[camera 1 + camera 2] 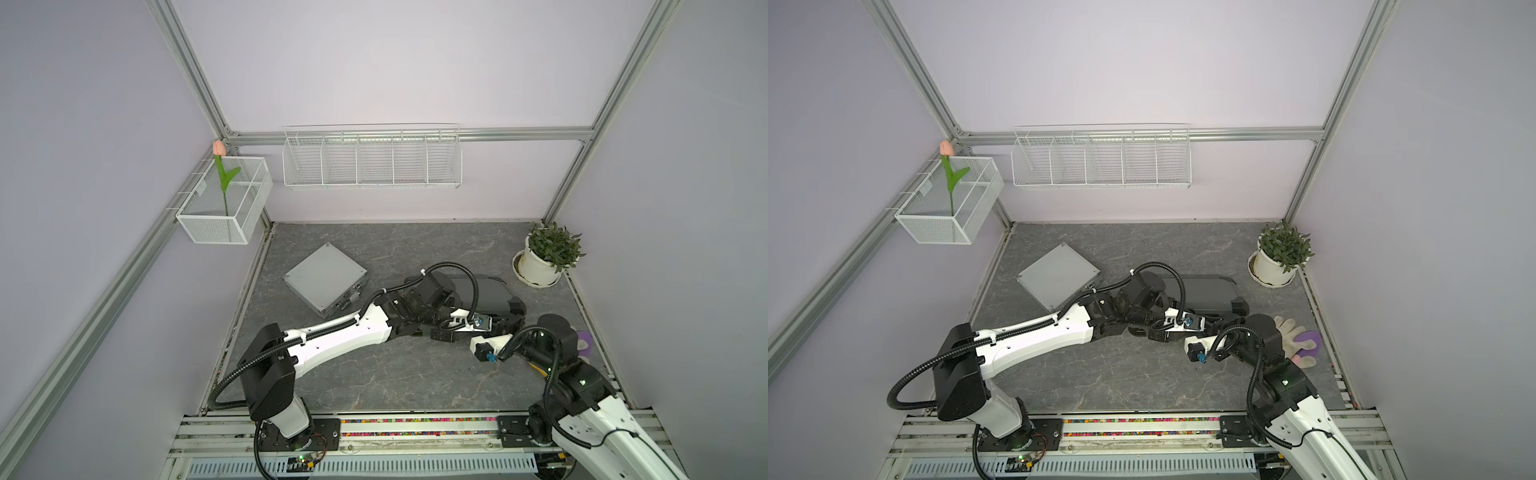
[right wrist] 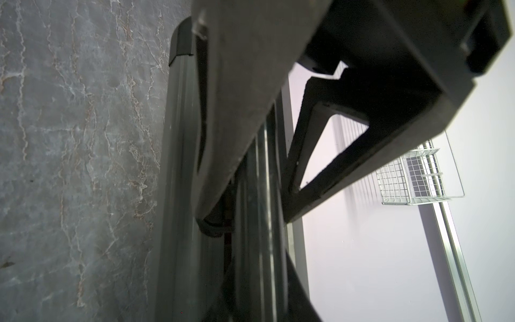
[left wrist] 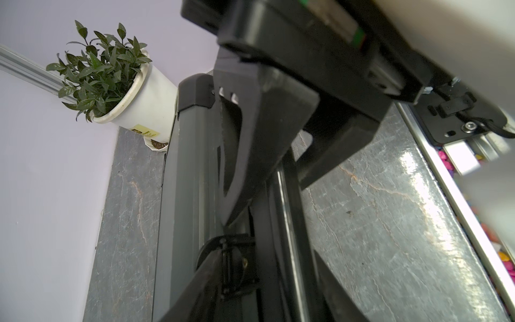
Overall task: Open the poker set cases
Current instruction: Place the poker set case at the center of the board.
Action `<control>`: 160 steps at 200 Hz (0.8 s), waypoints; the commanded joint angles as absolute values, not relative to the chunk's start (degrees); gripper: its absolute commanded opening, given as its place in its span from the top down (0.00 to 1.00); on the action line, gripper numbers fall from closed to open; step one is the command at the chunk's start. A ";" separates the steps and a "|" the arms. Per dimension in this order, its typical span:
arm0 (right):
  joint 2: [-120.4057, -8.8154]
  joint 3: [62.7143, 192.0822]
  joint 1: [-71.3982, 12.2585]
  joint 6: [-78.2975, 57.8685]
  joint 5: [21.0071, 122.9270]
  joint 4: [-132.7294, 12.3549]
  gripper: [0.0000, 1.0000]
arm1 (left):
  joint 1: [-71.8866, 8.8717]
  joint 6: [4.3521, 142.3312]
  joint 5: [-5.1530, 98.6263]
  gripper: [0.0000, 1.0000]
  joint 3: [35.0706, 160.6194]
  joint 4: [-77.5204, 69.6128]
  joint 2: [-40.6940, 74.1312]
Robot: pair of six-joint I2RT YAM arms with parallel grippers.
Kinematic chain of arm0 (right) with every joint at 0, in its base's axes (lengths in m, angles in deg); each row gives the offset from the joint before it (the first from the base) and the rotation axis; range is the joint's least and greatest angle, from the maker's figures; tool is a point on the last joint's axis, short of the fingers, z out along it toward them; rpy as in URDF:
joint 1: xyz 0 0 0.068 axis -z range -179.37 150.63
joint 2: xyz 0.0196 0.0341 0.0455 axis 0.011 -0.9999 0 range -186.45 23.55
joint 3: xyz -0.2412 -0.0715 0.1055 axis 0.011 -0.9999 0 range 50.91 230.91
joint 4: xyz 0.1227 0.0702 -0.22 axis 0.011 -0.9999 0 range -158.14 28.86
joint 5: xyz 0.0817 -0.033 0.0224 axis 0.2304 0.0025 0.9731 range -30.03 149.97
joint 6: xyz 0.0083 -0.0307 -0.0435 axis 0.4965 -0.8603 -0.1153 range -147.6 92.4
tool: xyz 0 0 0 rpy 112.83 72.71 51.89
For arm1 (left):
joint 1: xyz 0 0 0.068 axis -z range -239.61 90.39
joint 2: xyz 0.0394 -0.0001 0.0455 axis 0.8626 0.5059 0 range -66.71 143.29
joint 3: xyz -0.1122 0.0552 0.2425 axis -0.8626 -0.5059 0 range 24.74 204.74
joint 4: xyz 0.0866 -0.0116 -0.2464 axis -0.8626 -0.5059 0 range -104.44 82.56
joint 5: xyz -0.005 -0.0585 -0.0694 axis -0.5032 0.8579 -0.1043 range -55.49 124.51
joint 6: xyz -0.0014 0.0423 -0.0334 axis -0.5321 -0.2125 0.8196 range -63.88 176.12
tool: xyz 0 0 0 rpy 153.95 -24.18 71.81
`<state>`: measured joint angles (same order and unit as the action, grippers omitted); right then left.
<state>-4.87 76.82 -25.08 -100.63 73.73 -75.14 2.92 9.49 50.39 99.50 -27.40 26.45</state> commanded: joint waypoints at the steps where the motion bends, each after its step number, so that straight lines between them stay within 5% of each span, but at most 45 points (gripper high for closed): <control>1: -3.02 81.45 -25.68 -101.25 77.44 -58.68 0.93 | 2.27 10.57 50.79 0.43 100.36 -26.38 25.35; 60: -1.53 80.60 -25.67 -100.24 78.98 -64.74 0.93 | 0.52 14.89 51.71 0.21 96.99 -21.41 16.78; 160: 5.08 76.46 -25.73 -93.48 83.19 -83.89 0.93 | -1.94 27.08 39.39 0.22 88.04 -15.84 5.99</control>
